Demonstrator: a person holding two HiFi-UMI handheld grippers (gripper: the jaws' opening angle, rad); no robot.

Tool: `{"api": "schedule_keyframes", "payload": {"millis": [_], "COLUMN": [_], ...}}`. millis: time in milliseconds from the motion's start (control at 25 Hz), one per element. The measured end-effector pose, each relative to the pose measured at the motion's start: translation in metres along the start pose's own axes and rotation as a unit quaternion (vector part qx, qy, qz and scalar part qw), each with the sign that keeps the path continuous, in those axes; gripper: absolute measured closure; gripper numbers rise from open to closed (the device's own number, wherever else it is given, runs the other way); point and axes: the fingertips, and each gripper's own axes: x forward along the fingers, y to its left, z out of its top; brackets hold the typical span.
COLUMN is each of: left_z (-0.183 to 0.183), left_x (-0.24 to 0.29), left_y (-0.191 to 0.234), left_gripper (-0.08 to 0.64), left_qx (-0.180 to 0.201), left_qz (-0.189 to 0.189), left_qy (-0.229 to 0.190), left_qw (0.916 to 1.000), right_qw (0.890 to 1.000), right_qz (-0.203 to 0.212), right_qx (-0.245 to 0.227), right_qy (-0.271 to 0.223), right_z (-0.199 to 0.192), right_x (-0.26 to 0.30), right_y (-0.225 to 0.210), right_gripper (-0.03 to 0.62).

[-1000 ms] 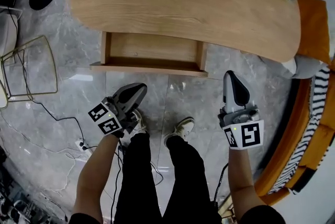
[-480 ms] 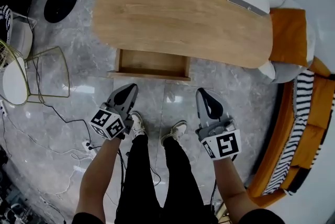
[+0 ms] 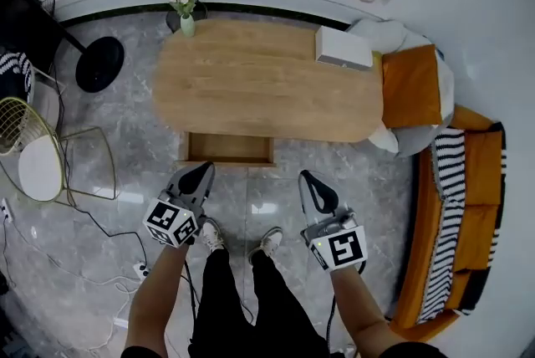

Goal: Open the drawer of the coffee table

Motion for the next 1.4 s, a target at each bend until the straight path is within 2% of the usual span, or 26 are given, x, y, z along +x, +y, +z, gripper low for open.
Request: {"api": "schedule_keyframes", "payload": {"millis": [360,520,680,920,1120,1400], "left_z": [0.089,0.136,0.171,0.224,0.263,0.291], "left_x": [-0.019,-0.032,-0.059,-0.088,-0.114,-0.148], "left_y": [-0.065,-0.088,-0.118,-0.141,-0.164,-0.181], "left_gripper": [0.552,0.552,0.552,0.552,0.552,0.552], "left_qx": [0.086,0.12,0.138,0.179,0.21,0.226], "left_qz": [-0.018,-0.017,-0.007,0.007,0.023,0.047], "left_qy": [-0.014,-0.034,-0.061,-0.103,-0.129,-0.162], "left_qw": [0.9961,0.992,0.9885,0.9784,0.9689,0.9594], "right_qw": [0.998,0.996,0.994,0.991,0.987,0.983], "right_qz": [-0.051,-0.08,-0.094,-0.108,-0.128,-0.149], "right_qx": [0.011,0.019,0.021,0.006,-0.005,-0.002], "right_qy": [-0.02,-0.04,-0.05,-0.081,-0.094,-0.107], "right_z": [0.059,0.08,0.098,0.136,0.15,0.16], "right_x": [-0.061,-0.083,-0.113,-0.137,-0.156,-0.177], "right_y": [-0.019,-0.038,-0.045,-0.059,-0.084,-0.106], "right_gripper": [0.588,0.588,0.588,0.588,0.588,0.588]}}
